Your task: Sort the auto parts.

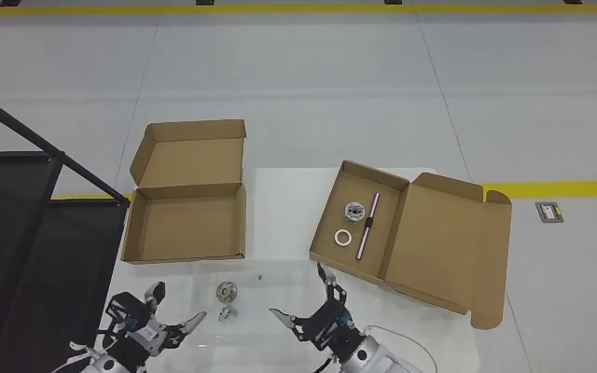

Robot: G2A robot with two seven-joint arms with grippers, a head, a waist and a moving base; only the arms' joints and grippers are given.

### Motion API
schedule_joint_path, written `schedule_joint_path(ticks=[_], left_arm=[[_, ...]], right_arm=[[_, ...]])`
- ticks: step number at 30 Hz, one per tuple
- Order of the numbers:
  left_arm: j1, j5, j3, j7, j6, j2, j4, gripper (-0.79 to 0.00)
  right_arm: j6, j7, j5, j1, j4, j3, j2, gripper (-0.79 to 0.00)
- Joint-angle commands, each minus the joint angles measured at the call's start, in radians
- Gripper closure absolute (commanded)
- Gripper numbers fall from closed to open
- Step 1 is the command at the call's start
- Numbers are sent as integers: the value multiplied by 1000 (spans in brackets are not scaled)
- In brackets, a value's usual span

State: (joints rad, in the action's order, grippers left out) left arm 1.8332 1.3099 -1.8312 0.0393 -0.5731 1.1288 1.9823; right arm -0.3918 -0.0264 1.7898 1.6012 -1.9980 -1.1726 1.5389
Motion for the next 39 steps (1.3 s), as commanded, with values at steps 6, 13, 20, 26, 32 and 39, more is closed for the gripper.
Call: schedule_joint_path(ticks=[6,13,20,26,32,39], left_arm=[[-54,261,124,266,-101,-14,152,-785],[-168,323,254,477,-138,-15,147,-785],[-168,323,254,477,-138,-15,147,-785],[-242,313,310,582,-91,-10,89,-785],[-424,211,419,801,-73,4,-28,-779],[-570,70,493,974,-23,19,-148,-554]], right_arm=[[-14,-127,117,131,-87,-26,-31,-785],[2,-181,149,177,-104,-28,-44,-785],[2,-181,149,177,-104,-28,-44,-785],[2,-181,149,177,-104,-28,-44,-785],[2,-181,149,177,-104,-28,-44,-785],[2,-181,149,177,-104,-28,-44,-785]])
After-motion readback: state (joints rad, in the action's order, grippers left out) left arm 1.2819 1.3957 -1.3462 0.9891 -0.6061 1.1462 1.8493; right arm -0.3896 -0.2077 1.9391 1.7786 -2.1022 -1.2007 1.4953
